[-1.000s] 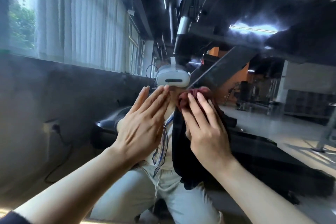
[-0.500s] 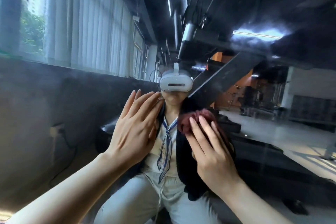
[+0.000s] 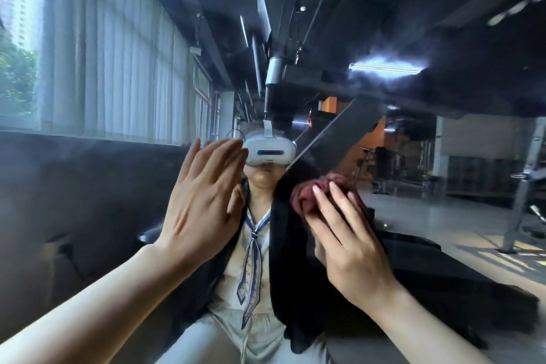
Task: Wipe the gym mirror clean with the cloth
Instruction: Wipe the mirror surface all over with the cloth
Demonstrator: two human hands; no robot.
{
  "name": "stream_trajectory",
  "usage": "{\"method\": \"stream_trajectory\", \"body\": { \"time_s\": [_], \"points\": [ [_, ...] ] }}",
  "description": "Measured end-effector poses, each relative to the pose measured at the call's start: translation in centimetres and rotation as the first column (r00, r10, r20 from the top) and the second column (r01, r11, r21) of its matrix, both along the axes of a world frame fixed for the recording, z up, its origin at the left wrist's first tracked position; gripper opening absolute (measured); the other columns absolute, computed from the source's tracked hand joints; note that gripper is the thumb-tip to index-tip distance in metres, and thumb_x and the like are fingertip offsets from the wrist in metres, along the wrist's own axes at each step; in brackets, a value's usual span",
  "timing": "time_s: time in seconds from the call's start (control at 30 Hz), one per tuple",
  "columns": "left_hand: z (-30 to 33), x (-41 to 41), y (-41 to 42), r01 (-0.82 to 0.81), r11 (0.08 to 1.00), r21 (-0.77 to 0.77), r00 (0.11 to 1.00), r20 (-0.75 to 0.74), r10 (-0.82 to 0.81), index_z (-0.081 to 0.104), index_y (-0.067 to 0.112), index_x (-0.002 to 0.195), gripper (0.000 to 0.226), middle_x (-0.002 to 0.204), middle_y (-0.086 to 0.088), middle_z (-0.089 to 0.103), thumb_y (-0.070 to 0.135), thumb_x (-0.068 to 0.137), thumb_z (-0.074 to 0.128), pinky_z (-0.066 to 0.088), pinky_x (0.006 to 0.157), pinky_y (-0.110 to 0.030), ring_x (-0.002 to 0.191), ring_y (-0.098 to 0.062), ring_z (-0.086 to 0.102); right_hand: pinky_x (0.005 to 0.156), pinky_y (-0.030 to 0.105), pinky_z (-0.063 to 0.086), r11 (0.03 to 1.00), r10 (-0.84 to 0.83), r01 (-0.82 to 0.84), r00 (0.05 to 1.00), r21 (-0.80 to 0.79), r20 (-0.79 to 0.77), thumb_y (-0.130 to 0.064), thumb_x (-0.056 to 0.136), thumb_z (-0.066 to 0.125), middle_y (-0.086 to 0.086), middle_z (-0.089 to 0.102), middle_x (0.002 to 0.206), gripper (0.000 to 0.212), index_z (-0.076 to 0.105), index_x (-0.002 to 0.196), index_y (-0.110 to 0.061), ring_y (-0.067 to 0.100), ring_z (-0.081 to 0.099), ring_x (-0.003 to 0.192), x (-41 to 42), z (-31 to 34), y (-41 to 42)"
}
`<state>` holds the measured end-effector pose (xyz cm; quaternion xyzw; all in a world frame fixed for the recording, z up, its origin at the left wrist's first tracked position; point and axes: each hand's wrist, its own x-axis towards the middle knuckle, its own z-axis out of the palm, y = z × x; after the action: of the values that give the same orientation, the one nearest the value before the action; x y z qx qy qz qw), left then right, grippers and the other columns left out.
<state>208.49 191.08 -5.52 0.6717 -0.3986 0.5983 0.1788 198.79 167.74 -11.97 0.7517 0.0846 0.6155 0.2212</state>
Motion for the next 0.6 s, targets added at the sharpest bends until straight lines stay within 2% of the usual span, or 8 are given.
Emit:
{"method": "stream_trajectory", "body": {
  "time_s": [0.1,0.17,0.23,0.3,0.4,0.47,0.53,0.6],
  "points": [
    [0.5,-0.2,-1.1,-0.036,0.993,0.113,0.998,0.052,0.030,0.055,0.002,0.140,0.052,0.150,-0.015,0.048,0.020,0.093,0.044,0.014,0.124,-0.048,0.141,-0.030,0.041,0.119,0.056,0.029,1.000,-0.010,0.010,1.000,0.017,0.020,0.009,0.073,0.075,0.015,0.041,0.153,0.066,0.058,0.136,-0.005,0.040,0.037,0.144,-1.0,0.4,-1.7],
    [1.2,-0.3,-2.0,-0.050,0.989,0.140,0.997,0.066,0.041,0.052,0.003,0.143,0.055,0.154,-0.013,0.043,0.023,0.094,0.039,0.012,0.124,-0.049,0.145,-0.027,0.036,0.118,0.058,0.029,0.996,0.047,-0.052,0.996,0.074,0.076,0.009,0.082,0.067,0.016,0.044,0.152,0.054,0.062,0.134,-0.006,0.041,0.039,0.142,0.5,4.2,0.6],
    [1.9,-0.2,-2.7,-0.058,0.990,0.129,0.996,0.071,0.049,0.045,0.003,0.148,0.056,0.158,-0.012,0.036,0.025,0.097,0.037,0.011,0.124,-0.048,0.149,-0.026,0.029,0.119,0.056,0.028,0.985,0.088,-0.107,0.986,0.137,0.144,-0.002,0.097,0.049,0.017,0.048,0.150,0.039,0.064,0.134,-0.006,0.040,0.039,0.143,1.9,7.9,3.2],
    [2.3,0.1,-3.0,-0.081,0.989,0.122,0.994,0.088,0.071,0.039,0.003,0.151,0.057,0.160,-0.012,0.031,0.026,0.098,0.040,0.009,0.125,-0.048,0.150,-0.025,0.025,0.120,0.053,0.027,0.983,0.093,-0.116,0.982,0.142,0.164,-0.008,0.101,0.042,0.017,0.048,0.150,0.040,0.062,0.135,-0.006,0.038,0.038,0.144,2.5,9.1,3.5],
    [2.5,0.4,-3.0,-0.113,0.987,0.112,0.984,0.150,0.096,0.041,0.001,0.149,0.055,0.158,-0.015,0.034,0.027,0.100,0.037,0.008,0.125,-0.046,0.148,-0.027,0.030,0.117,0.054,0.034,0.995,0.045,-0.059,0.986,0.083,0.159,0.008,0.087,0.063,0.016,0.047,0.150,0.050,0.062,0.135,-0.005,0.037,0.039,0.144,1.3,5.9,0.6],
    [2.5,0.5,-3.0,-0.119,0.987,0.110,0.981,0.169,0.099,0.043,0.000,0.147,0.055,0.157,-0.016,0.036,0.028,0.101,0.034,0.007,0.126,-0.044,0.146,-0.029,0.033,0.113,0.055,0.039,0.997,0.007,-0.018,0.990,0.078,0.142,0.010,0.076,0.073,0.017,0.050,0.147,0.059,0.063,0.133,-0.005,0.037,0.042,0.142,-0.3,3.1,-1.3],
    [2.6,0.5,-3.1,-0.127,0.987,0.099,0.977,0.185,0.107,0.044,0.000,0.147,0.054,0.156,-0.016,0.036,0.028,0.102,0.034,0.008,0.126,-0.044,0.146,-0.028,0.034,0.112,0.055,0.040,0.995,0.023,-0.037,0.988,0.088,0.151,0.009,0.075,0.073,0.018,0.054,0.144,0.056,0.066,0.129,-0.004,0.038,0.046,0.138,-0.5,3.1,-1.3],
    [2.4,0.5,-3.2,-0.141,0.985,0.102,0.974,0.195,0.119,0.043,0.000,0.147,0.054,0.156,-0.016,0.036,0.028,0.102,0.035,0.010,0.125,-0.045,0.146,-0.028,0.034,0.112,0.056,0.038,0.989,0.054,-0.077,0.983,0.124,0.175,0.007,0.083,0.068,0.018,0.055,0.143,0.046,0.068,0.127,-0.004,0.039,0.047,0.137,0.8,5.7,0.9]
  ]
}}
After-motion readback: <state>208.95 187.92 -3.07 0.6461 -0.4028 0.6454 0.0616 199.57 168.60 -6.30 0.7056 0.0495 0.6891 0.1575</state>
